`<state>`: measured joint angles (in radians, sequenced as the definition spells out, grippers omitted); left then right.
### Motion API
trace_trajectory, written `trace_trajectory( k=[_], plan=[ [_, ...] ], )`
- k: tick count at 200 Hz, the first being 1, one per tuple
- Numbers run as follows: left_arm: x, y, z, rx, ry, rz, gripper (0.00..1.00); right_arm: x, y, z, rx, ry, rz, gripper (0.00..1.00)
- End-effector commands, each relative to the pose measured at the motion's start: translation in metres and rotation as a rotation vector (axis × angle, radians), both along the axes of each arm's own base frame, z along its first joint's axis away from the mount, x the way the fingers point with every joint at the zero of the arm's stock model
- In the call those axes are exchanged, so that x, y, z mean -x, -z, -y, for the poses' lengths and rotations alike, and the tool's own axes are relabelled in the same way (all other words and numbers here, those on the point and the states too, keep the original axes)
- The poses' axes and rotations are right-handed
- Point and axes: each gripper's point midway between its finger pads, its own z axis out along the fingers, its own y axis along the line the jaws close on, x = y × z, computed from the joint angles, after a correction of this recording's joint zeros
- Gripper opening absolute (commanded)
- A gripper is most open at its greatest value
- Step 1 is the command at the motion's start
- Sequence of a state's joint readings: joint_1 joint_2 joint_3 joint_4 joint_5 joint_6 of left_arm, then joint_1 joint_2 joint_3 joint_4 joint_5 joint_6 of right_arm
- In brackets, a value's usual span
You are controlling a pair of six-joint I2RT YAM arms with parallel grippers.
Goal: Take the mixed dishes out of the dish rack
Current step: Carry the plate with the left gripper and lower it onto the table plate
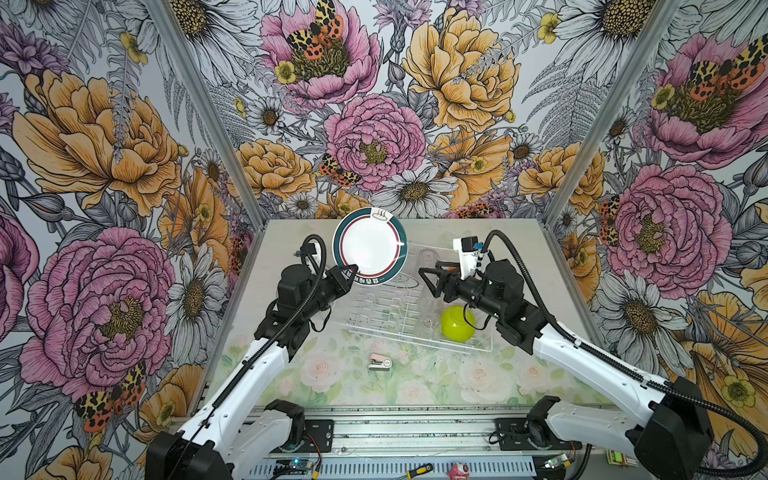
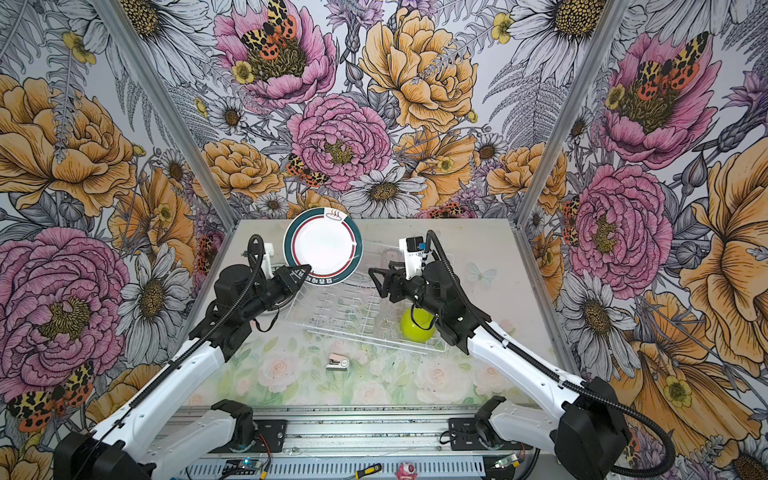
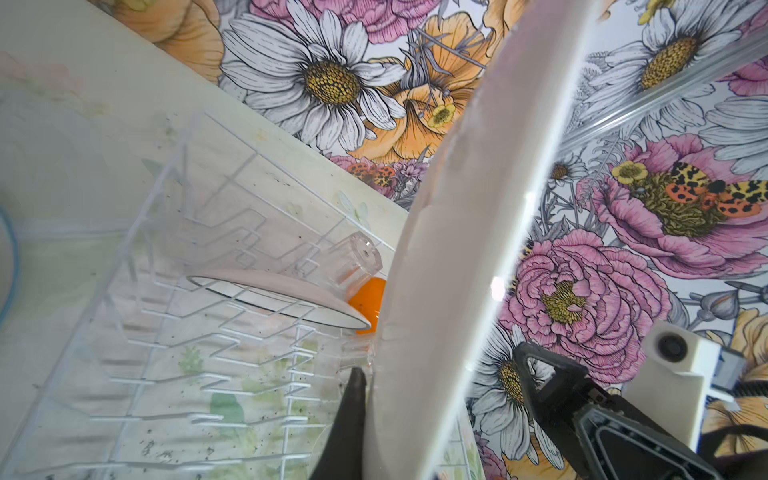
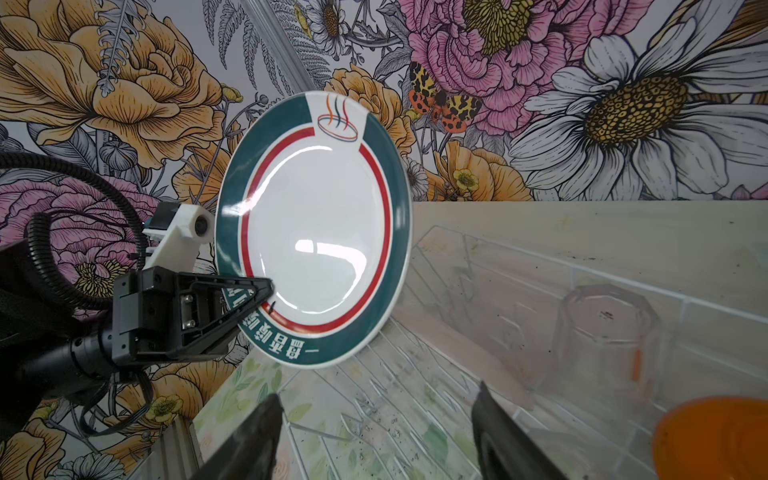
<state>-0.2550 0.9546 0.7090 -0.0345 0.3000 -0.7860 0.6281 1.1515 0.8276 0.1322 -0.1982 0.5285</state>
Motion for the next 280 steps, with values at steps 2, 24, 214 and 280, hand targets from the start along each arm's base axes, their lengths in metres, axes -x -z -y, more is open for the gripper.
trace_trajectory(
  k=[2, 24, 214, 280],
  plan=[
    [-0.002, -0.021, -0.047, -0.003, -0.177, 0.062, 0.00, 0.004, -0.007, 0.003, 0.012, 0.006, 0.042, 0.73],
    [0.003, -0.014, -0.093, 0.018, -0.336, 0.028, 0.00, 0.008, -0.007, 0.009, 0.027, 0.012, 0.055, 0.73],
    [-0.042, 0.117, -0.197, 0.084, -0.474, -0.427, 0.00, 0.038, 0.019, 0.048, 0.048, 0.081, 0.076, 0.77],
    [-0.044, 0.156, -0.187, 0.130, -0.411, -0.568, 0.00, 0.029, 0.028, 0.044, 0.046, 0.099, 0.017, 0.77]
  ],
)
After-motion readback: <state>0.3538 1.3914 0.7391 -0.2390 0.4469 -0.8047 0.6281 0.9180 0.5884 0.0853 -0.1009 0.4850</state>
